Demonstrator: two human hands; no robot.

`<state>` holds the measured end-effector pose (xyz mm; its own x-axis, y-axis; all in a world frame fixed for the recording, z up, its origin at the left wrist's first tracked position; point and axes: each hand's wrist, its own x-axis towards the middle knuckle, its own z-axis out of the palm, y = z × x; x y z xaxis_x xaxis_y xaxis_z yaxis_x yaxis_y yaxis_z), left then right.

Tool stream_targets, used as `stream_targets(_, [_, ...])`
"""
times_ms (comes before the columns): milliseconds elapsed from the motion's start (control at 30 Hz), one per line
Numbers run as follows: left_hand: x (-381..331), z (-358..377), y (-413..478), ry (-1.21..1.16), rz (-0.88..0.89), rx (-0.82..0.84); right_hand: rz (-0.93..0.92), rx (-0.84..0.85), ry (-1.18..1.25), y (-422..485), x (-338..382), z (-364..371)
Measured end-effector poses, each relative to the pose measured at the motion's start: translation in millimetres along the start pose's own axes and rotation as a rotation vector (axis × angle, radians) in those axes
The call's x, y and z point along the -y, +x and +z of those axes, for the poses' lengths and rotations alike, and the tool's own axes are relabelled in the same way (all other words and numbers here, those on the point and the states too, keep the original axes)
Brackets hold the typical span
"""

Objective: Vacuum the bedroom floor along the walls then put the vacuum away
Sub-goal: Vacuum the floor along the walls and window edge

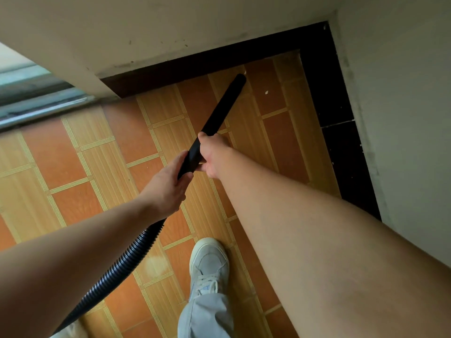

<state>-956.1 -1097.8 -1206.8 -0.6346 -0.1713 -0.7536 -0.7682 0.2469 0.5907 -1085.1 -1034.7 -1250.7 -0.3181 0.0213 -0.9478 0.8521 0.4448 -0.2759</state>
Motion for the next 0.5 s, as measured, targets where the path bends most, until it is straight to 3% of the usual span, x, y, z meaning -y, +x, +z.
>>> stream_targets(500, [-11, 14, -1, 0.023, -0.013, 0.013, 0.007, 0.007, 0.016, -8, -1, -25])
